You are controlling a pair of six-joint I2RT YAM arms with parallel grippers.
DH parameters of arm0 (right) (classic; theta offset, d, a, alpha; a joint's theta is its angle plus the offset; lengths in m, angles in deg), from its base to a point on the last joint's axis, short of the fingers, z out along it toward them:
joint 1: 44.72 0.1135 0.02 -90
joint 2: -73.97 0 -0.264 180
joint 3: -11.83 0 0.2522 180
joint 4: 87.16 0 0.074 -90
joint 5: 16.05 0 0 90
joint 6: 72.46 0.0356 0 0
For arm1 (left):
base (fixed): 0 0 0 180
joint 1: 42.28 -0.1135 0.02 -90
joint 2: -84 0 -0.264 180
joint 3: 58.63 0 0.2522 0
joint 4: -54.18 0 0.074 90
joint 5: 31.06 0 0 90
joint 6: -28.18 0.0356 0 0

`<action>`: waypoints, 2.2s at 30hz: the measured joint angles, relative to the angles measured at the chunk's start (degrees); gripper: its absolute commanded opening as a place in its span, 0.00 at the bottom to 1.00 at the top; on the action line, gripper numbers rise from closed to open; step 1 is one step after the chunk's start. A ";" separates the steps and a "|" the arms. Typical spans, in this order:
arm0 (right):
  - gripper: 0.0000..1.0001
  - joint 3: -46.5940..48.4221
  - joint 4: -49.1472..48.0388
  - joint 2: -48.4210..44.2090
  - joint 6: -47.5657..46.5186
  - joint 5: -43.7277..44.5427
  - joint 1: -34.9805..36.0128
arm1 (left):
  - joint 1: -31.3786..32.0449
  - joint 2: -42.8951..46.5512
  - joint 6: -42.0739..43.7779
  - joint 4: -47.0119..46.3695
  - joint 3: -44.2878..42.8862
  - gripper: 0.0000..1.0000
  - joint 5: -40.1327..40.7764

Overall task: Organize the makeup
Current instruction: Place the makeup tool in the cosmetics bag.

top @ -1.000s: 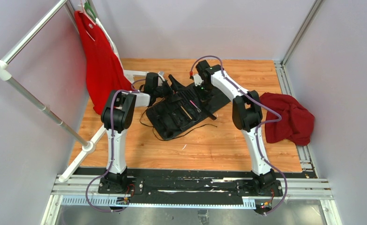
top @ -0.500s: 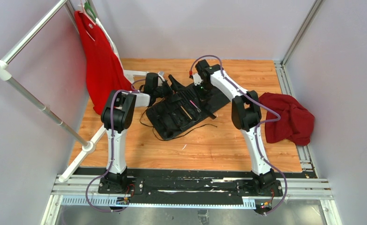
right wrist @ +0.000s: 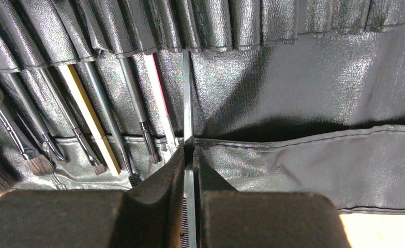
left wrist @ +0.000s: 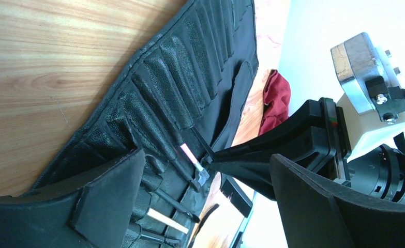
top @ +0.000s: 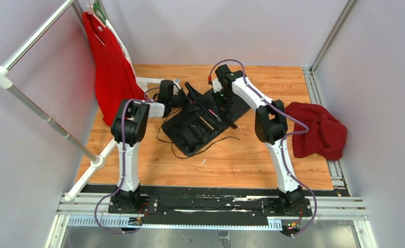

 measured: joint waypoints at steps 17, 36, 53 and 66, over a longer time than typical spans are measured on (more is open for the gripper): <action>0.01 -3.52 -3.04 -0.57 0.00 0.09 -0.31 | -0.13 0.07 -0.02 0.04 0.00 0.98 -0.02; 0.01 -6.62 -3.19 -3.67 -0.07 0.39 -1.05 | -0.15 0.07 -0.20 0.04 0.04 0.98 -0.02; 0.01 -3.56 -2.08 -3.65 -0.26 0.37 -1.46 | -0.26 0.59 -0.17 0.02 0.70 0.98 0.09; 0.01 -6.71 -2.45 -3.67 -0.31 0.98 -1.88 | -0.26 0.61 -0.17 0.02 0.70 0.98 0.11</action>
